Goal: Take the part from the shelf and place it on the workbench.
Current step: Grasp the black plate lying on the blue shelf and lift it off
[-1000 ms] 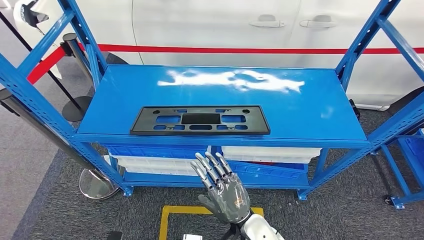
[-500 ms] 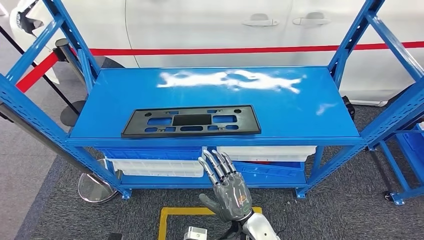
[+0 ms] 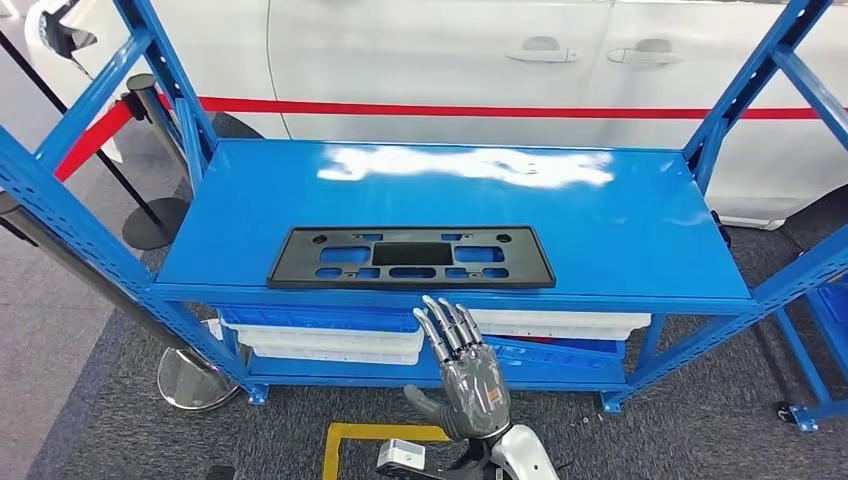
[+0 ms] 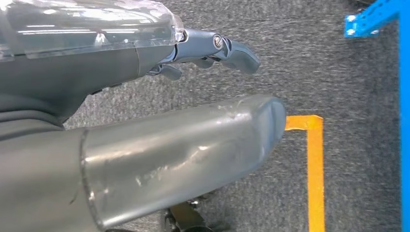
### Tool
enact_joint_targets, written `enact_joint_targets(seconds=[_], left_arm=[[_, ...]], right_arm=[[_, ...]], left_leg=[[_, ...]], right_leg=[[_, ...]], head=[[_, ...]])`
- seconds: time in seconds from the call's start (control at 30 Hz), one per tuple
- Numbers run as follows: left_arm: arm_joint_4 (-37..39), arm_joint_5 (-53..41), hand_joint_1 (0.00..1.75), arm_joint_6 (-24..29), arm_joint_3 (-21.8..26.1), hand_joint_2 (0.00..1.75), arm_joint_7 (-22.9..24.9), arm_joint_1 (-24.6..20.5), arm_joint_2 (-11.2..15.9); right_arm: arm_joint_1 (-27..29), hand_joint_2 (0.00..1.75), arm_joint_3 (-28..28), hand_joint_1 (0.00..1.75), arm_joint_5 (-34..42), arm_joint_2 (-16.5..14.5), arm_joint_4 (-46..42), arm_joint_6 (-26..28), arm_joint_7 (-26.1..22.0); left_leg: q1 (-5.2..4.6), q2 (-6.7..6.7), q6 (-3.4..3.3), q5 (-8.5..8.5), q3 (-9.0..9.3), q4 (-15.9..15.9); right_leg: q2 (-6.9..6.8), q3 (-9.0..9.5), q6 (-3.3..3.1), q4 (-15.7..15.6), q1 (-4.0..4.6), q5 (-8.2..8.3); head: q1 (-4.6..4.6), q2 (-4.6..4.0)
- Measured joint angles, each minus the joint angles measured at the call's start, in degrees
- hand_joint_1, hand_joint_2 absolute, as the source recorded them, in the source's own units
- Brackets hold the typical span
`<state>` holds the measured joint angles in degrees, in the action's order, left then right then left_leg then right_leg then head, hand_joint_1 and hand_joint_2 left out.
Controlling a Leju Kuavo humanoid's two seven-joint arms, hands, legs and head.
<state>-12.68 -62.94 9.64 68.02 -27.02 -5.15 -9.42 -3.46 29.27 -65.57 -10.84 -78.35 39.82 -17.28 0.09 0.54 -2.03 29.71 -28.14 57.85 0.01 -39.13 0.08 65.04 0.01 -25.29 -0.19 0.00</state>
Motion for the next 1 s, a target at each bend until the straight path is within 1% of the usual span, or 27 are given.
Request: enact_joint_targets(seconds=[0.03,0.07,0.1,0.13,0.2,0.23,0.27,0.33,0.37,0.4,0.43,0.5,0.53,0.57,0.6,0.63,0.67,0.7,0.73,0.77,0.8,0.83,0.87,0.9,0.93,0.97,1.0], left_arm=[[0.05,-0.15,0.00,0.06,0.00,0.00,0.03,-0.03,-0.05],[0.11,-0.25,0.00,0.14,0.00,0.00,0.06,-0.06,-0.09],[0.16,-0.29,0.00,0.19,0.00,0.00,0.09,-0.08,-0.11],[0.18,-0.32,0.00,0.25,0.00,0.00,0.10,-0.13,-0.07],[0.18,-0.43,0.00,0.33,-0.01,0.00,0.09,-0.12,0.11],[0.19,-0.53,0.00,0.36,-0.01,0.00,0.08,-0.18,0.17],[0.19,-0.62,0.00,0.38,-0.02,0.00,0.08,-0.25,0.24],[0.19,-0.75,0.00,0.48,-0.04,0.00,0.07,-0.29,0.31],[0.18,-0.86,0.00,0.56,-0.04,0.00,0.07,-0.22,0.40],[0.18,-1.01,0.00,0.64,-0.05,0.00,0.07,-0.14,0.51],[0.18,-1.17,0.00,0.72,-0.06,0.00,0.07,-0.09,0.60],[0.19,-1.43,0.00,0.77,-0.11,0.00,-0.04,-0.05,0.72],[0.20,-1.48,0.00,0.76,-0.16,0.00,-0.15,-0.07,0.73],[0.21,-1.52,0.00,0.74,-0.26,0.00,-0.26,-0.08,0.73],[0.22,-1.53,0.00,0.73,-0.37,0.00,-0.34,-0.06,0.72],[0.22,-1.58,0.00,0.73,-0.48,0.00,-0.47,-0.04,0.72],[0.22,-1.74,0.00,0.64,-0.60,0.00,-0.77,0.03,0.72],[0.22,-2.03,0.00,0.42,-0.72,0.00,-1.25,0.11,0.75],[0.22,-2.39,0.00,-0.04,-0.88,0.00,-1.96,0.15,0.91],[0.22,-2.74,0.00,-0.68,-1.08,0.00,-2.68,0.18,1.15],[0.21,-3.03,0.00,-1.34,-1.27,0.00,-3.24,0.24,1.44],[0.21,-3.19,0.00,-1.92,-1.42,0.00,-3.62,0.33,1.75],[0.20,-3.27,0.00,-2.30,-1.52,0.00,-3.77,0.46,1.97],[0.19,-3.31,0.00,-2.50,-1.60,0.00,-3.85,0.59,2.13],[0.19,-3.35,0.00,-2.61,-1.68,0.00,-3.89,0.68,2.27],[0.18,-3.43,0.00,-2.69,-1.80,0.00,-3.90,0.74,2.37],[0.18,-3.52,0.00,-2.74,-1.93,0.00,-3.91,0.75,2.44]], right_arm=[[-0.04,1.75,0.00,0.00,0.10,-0.01,0.03,0.00,0.21],[-0.07,1.75,-0.01,0.00,0.14,-0.03,0.06,0.00,0.37],[-0.06,1.75,-0.02,0.00,0.15,-0.07,0.09,0.01,0.47],[-0.05,1.75,-0.03,0.00,0.06,-0.10,0.11,0.01,0.67],[-0.13,1.75,0.00,0.00,-0.72,-0.15,0.13,0.03,1.79],[-0.34,1.75,0.12,0.00,-1.53,-0.16,0.14,0.03,2.77],[-0.57,1.75,0.32,0.00,-2.42,-0.17,0.18,0.03,3.79],[-0.95,1.75,0.75,0.00,-3.91,-0.14,0.35,0.04,5.46],[-1.00,1.75,0.93,0.00,-4.37,-0.09,0.47,0.04,5.97],[-1.02,1.75,1.07,0.00,-4.70,-0.02,0.61,0.04,6.37],[-1.06,1.75,1.26,0.00,-5.03,0.08,0.75,0.04,6.69],[-1.21,1.75,1.70,0.00,-5.52,0.27,0.98,0.03,7.20],[-1.34,1.75,1.90,0.00,-5.72,0.35,1.09,0.02,7.39],[-1.48,1.75,2.07,0.00,-5.86,0.43,1.17,0.03,7.53],[-1.58,1.75,2.23,0.00,-5.97,0.50,1.25,0.04,7.63],[-1.69,1.75,2.37,0.00,-6.12,0.57,1.32,0.06,7.73],[-1.78,1.75,2.49,0.00,-6.43,0.62,1.37,0.08,8.04],[-1.84,1.75,2.56,0.00,-6.90,0.66,1.40,0.08,8.51],[-1.91,1.75,2.58,0.00,-7.69,0.67,1.40,0.07,9.22],[-1.94,1.75,2.58,0.00,-8.67,0.68,1.40,0.02,10.03],[-1.92,1.75,2.60,0.00,-9.63,0.69,1.39,-0.09,10.70],[-1.88,1.75,2.63,0.00,-10.50,0.72,1.39,-0.24,11.25],[-1.82,1.75,2.71,0.00,-11.15,0.77,1.39,-0.42,11.60],[-1.79,1.75,2.81,0.00,-11.63,0.83,1.39,-0.62,11.85],[-1.83,1.75,2.95,0.00,-12.02,0.89,1.39,-0.86,12.09],[-1.99,1.75,3.13,0.00,-12.48,0.92,1.41,-1.21,12.41],[-2.31,1.75,3.31,0.00,-12.89,0.94,1.45,-1.60,12.80]], left_leg=[[0.00,0.03,0.17,0.37,0.41,-0.08],[0.10,-0.01,0.46,0.69,0.57,-0.24],[0.20,-0.09,0.81,0.75,0.75,-0.17],[0.21,-0.15,1.23,0.70,1.11,-0.10],[0.19,-0.27,1.88,1.11,1.71,1.03],[0.22,-0.25,2.22,1.95,1.31,2.54],[0.36,-0.25,2.49,3.31,0.06,5.11],[0.70,-0.24,3.19,6.28,-4.06,11.72],[0.90,-0.24,3.48,6.98,-6.06,14.11],[1.07,-0.26,3.77,6.52,-7.35,14.80],[1.25,-0.28,3.97,4.65,-7.71,13.40],[1.59,-0.32,4.42,-1.12,-6.38,6.72],[1.56,-0.38,4.44,-2.60,-5.76,3.65],[1.45,-0.46,4.13,-3.49,-5.42,1.90],[1.29,-0.51,3.56,-3.44,-5.43,1.43],[1.13,-0.57,2.89,-3.28,-5.60,1.37],[1.16,-0.58,2.24,-3.81,-5.55,1.45],[1.22,-0.54,1.79,-3.93,-5.49,1.37],[1.27,-0.53,1.41,-3.98,-5.44,1.25],[1.31,-0.53,1.07,-3.99,-5.38,1.13],[1.25,-0.54,0.83,-3.92,-5.35,1.10],[1.17,-0.55,0.64,-3.82,-5.34,1.11],[1.06,-0.56,0.53,-3.74,-5.30,1.11],[0.96,-0.54,0.44,-3.64,-5.21,1.11],[0.86,-0.48,0.40,-3.54,-5.05,1.11],[0.77,-0.39,0.40,-3.44,-4.85,1.11],[0.69,-0.29,0.42,-3.35,-4.64,1.11]], right_leg=[[-0.02,1.13,-0.73,-3.13,0.39,1.03],[-0.01,1.86,-1.35,-5.15,0.74,1.47],[0.01,2.13,-1.80,-5.91,0.98,1.05],[0.10,2.54,-2.07,-6.53,1.05,0.79],[0.12,4.10,-2.43,-7.53,0.63,0.88],[0.08,4.92,-2.58,-7.80,0.35,0.65],[0.02,5.58,-2.63,-7.99,0.17,0.43],[0.01,6.36,-2.64,-7.99,0.06,-0.18],[0.07,6.70,-2.52,-7.96,-0.01,-0.49],[0.15,7.09,-2.34,-7.92,-0.13,-0.83],[0.23,7.57,-2.11,-7.86,-0.30,-1.24],[0.29,8.63,-1.45,-7.65,-0.64,-2.23],[0.29,8.95,-1.08,-7.43,-0.71,-2.65],[0.28,9.05,-0.68,-7.24,-0.70,-2.99],[0.27,9.04,-0.29,-7.12,-0.63,-3.25],[0.24,9.00,0.05,-7.04,-0.54,-3.41],[0.21,9.00,0.39,-7.04,-0.52,-3.65],[0.16,8.98,0.68,-6.73,-0.59,-4.05],[0.11,8.54,0.92,-5.65,-0.65,-4.83],[0.09,7.47,1.14,-3.45,-0.74,-6.11],[0.06,5.69,1.30,0.00,-0.78,-7.76],[0.05,3.45,1.40,3.98,-0.77,-9.34],[0.05,1.36,1.44,7.40,-0.77,-10.30],[0.05,-0.03,1.39,9.24,-0.77,-10.19],[0.05,-0.26,1.21,8.77,-0.75,-8.86],[0.05,0.62,0.92,6.20,-0.70,-6.68],[0.06,2.21,0.47,2.34,-0.55,-4.24]], head=[[-0.20,0.00],[-0.30,0.00],[-0.39,0.00],[-0.43,0.00],[-0.34,-0.01],[-0.41,-0.01],[-0.44,-0.01],[-0.55,0.00],[-0.52,0.00],[-0.55,0.00],[-0.56,0.00],[-0.56,0.00],[-0.63,-0.01],[-0.72,-0.01],[-0.77,-0.01],[-0.79,-0.01],[-0.74,0.00],[-0.67,0.00],[-0.56,0.00],[-0.45,0.00],[-0.31,0.00],[-0.19,0.00],[-0.14,0.00],[-0.12,0.00],[-0.12,0.00],[-0.12,0.00],[-0.10,0.00]])
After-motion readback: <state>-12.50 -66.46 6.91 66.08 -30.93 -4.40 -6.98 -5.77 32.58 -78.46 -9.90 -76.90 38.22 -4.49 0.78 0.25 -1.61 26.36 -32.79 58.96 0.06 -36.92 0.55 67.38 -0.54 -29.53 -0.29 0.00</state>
